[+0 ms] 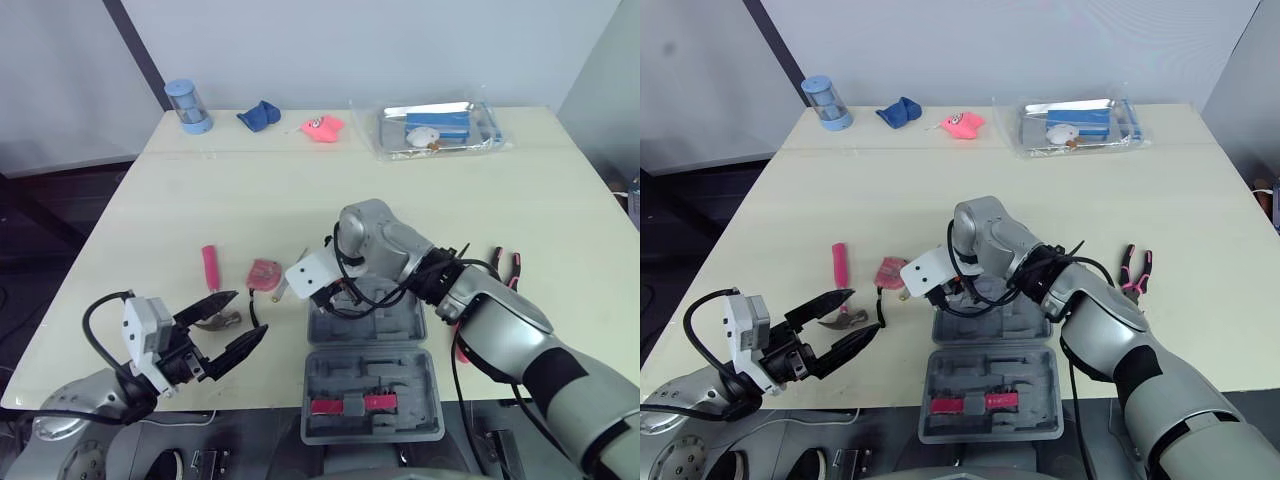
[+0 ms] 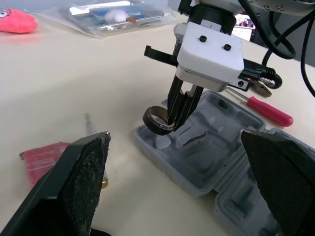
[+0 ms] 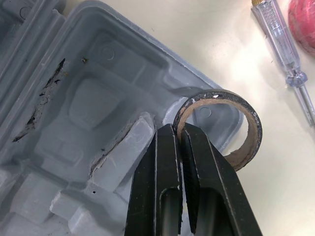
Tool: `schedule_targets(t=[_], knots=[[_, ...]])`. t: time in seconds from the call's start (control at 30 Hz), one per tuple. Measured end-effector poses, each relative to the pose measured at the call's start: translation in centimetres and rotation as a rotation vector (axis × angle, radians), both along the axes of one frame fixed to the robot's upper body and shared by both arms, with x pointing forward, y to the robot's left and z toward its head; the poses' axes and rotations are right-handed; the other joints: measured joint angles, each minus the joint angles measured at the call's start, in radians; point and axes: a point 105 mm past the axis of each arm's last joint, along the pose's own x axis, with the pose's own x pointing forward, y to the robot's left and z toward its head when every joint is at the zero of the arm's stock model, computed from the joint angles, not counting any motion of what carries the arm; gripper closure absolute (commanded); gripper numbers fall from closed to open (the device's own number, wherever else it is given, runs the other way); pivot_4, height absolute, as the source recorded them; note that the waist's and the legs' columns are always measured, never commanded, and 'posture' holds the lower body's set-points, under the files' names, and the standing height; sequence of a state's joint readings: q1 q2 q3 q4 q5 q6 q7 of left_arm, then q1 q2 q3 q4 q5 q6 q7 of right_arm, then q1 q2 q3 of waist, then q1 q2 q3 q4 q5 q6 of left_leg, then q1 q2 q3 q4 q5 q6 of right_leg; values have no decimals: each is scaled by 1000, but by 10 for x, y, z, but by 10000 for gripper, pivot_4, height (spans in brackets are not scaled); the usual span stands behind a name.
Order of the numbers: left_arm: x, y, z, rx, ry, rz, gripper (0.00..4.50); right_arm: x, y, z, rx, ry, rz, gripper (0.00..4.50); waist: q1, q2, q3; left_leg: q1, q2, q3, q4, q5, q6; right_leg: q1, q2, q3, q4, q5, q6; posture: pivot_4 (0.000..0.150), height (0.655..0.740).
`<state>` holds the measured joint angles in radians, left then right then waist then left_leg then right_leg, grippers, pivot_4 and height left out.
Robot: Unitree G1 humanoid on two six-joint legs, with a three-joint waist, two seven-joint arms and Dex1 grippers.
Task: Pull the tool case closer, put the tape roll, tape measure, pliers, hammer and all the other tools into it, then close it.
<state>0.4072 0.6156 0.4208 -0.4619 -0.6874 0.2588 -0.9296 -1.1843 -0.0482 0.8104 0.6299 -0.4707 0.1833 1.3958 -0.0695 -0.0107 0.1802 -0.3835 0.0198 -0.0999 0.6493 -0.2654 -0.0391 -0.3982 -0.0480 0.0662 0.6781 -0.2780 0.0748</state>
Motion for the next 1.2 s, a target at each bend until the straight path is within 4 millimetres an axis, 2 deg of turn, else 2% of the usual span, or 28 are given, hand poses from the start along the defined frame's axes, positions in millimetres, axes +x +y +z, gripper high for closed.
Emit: schedule_targets(t=[0.27,0.5,0.6,0.73,1.03,1.2], knots=[[1,1,1,3,-3,11,0,-2,-2,-10,-13,16,1,44551,0,0,0,0,0,0,0,0,0,0,0,0,0,0,0,1500,7400],[2,1,1,4,-6,12,0,0,-5,-10,-21,9,2,44551,0,0,0,0,0,0,0,0,0,0,0,0,0,0,0,1500,7400],[3,1,2,4,-9,17,0,0,-5,-10,-22,6,9,35198,0,0,0,0,0,0,0,0,0,0,0,0,0,0,0,1500,7400],[3,1,1,3,-2,17,0,0,-4,-10,-21,6,10,16080,0,0,0,0,0,0,0,0,0,0,0,0,0,0,0,1500,7400],[4,1,1,1,2,17,0,-1,-6,-9,-27,22,-4,16080,0,0,0,0,0,0,0,0,0,0,0,0,0,0,0,1500,7400],[5,0,2,1,-5,14,0,0,-2,8,84,61,-61,16080,1,0,0,0,0,0,0,0,0,0,0,0,0,0,0,1500,7400]])
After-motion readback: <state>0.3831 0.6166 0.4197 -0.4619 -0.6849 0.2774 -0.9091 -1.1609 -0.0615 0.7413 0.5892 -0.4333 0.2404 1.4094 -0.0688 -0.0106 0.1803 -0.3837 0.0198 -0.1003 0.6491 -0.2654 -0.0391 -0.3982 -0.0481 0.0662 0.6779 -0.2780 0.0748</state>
